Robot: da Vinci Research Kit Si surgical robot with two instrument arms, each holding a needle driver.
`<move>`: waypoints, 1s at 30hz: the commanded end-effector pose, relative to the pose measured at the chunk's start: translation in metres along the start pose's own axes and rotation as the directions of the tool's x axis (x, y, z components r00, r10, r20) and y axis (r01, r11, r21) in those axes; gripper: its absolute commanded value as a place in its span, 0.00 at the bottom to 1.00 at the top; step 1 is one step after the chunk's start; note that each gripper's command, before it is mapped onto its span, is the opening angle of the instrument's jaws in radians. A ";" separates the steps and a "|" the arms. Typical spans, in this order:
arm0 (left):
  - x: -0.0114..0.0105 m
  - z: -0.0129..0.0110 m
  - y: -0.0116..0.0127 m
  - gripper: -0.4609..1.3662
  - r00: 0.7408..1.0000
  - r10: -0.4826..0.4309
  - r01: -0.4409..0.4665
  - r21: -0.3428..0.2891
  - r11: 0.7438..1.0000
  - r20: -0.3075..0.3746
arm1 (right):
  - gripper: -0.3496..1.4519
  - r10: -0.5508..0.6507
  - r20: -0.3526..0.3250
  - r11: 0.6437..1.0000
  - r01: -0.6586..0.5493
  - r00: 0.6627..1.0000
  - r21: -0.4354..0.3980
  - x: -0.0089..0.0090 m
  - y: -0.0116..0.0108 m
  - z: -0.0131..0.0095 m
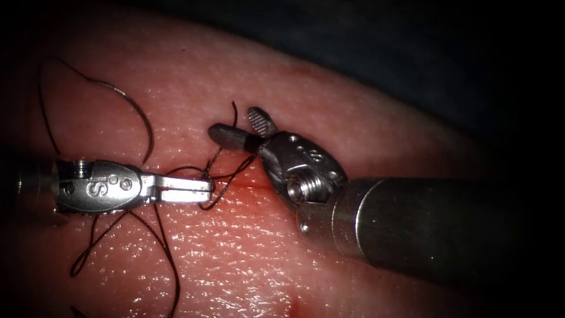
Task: Wound Closure
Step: Reposition the right gripper to grasp the suture end.
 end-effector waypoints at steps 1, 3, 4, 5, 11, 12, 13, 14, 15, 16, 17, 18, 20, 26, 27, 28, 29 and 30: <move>0.0000 0.0000 -0.0001 0.06 1.000 0.000 0.000 -0.009 1.000 0.000 | 0.62 -0.012 0.000 1.000 0.012 1.000 0.001 -0.0001 0.0000 0.0002; -0.0002 0.0000 -0.0003 0.06 1.000 0.007 -0.007 -0.010 1.000 -0.002 | 0.62 -0.031 0.004 0.999 0.031 1.000 -0.005 -0.0002 0.0001 0.0006; -0.0003 0.0000 -0.0004 0.06 1.000 0.007 -0.007 -0.011 1.000 -0.002 | 0.62 -0.038 0.003 0.999 0.038 0.999 -0.005 -0.0002 0.0002 0.0007; -0.0003 -0.0001 -0.0004 0.06 1.000 0.007 -0.007 -0.011 1.000 -0.002 | 0.62 -0.038 0.002 0.999 0.038 0.999 -0.005 -0.0002 0.0003 0.0008; -0.0010 0.0000 -0.0005 0.06 1.000 -0.003 0.003 -0.011 1.000 0.000 | 0.62 -0.048 0.000 0.999 0.048 0.999 -0.009 -0.0004 0.0006 0.0016; -0.0010 0.0000 -0.0005 0.06 1.000 -0.003 0.003 -0.011 1.000 0.000 | 0.62 -0.048 0.000 0.999 0.048 0.999 -0.006 -0.0004 0.0006 0.0017; -0.0010 0.0000 -0.0005 0.06 1.000 -0.002 0.002 -0.011 1.000 0.000 | 0.62 -0.048 0.000 0.999 0.048 0.999 -0.004 -0.0004 0.0006 0.0018; -0.0010 0.0000 -0.0005 0.06 1.000 -0.002 0.002 -0.012 1.000 0.000 | 0.61 -0.048 0.000 0.999 0.048 0.999 -0.002 -0.0004 0.0006 0.0019; -0.0011 0.0000 -0.0005 0.06 1.000 -0.008 0.008 -0.012 1.000 -0.001 | 0.61 -0.048 0.001 0.999 0.048 0.999 0.000 -0.0004 0.0005 0.0020; -0.0011 0.0000 -0.0006 0.06 1.000 -0.008 0.008 -0.013 1.000 -0.001 | 0.61 -0.048 0.001 0.999 0.048 0.999 0.002 -0.0004 0.0005 0.0021; -0.0012 0.0000 -0.0007 0.06 1.000 -0.008 0.008 -0.013 1.000 -0.001 | 0.61 -0.048 0.002 0.999 0.048 0.999 0.007 -0.0004 0.0004 0.0022; -0.0013 0.0000 -0.0008 0.06 1.000 -0.013 0.013 -0.016 1.000 -0.003 | 0.61 -0.047 0.003 0.999 0.047 0.999 0.009 -0.0003 0.0004 0.0023; -0.0014 0.0000 -0.0009 0.06 1.000 -0.013 0.012 -0.017 1.000 -0.003 | 0.60 -0.053 0.003 0.999 0.053 0.999 0.010 -0.0003 0.0003 0.0024; -0.0017 0.0000 -0.0009 0.06 1.000 -0.015 0.015 -0.018 1.000 -0.003 | 0.03 -0.059 0.018 0.998 0.059 0.998 0.015 -0.0003 0.0000 0.0026; -0.0017 0.0000 -0.0010 0.06 1.000 -0.015 0.015 -0.018 1.000 -0.003 | 0.00 -0.060 0.024 0.998 0.059 0.998 0.016 -0.0004 0.0000 0.0027; -0.0017 0.0000 -0.0010 0.06 1.000 -0.015 0.015 -0.018 1.000 -0.003 | 0.00 -0.060 0.024 0.998 0.059 0.998 0.017 -0.0004 -0.0001 0.0027; -0.0017 0.0000 -0.0010 0.06 1.000 -0.016 0.016 -0.018 1.000 -0.003 | 0.00 -0.077 0.023 0.997 0.077 0.997 0.015 -0.0004 -0.0001 0.0027; -0.0017 0.0000 -0.0011 0.06 1.000 -0.016 0.016 -0.018 1.000 -0.003 | 0.00 -0.089 0.022 0.996 0.088 0.996 0.014 -0.0004 -0.0001 0.0027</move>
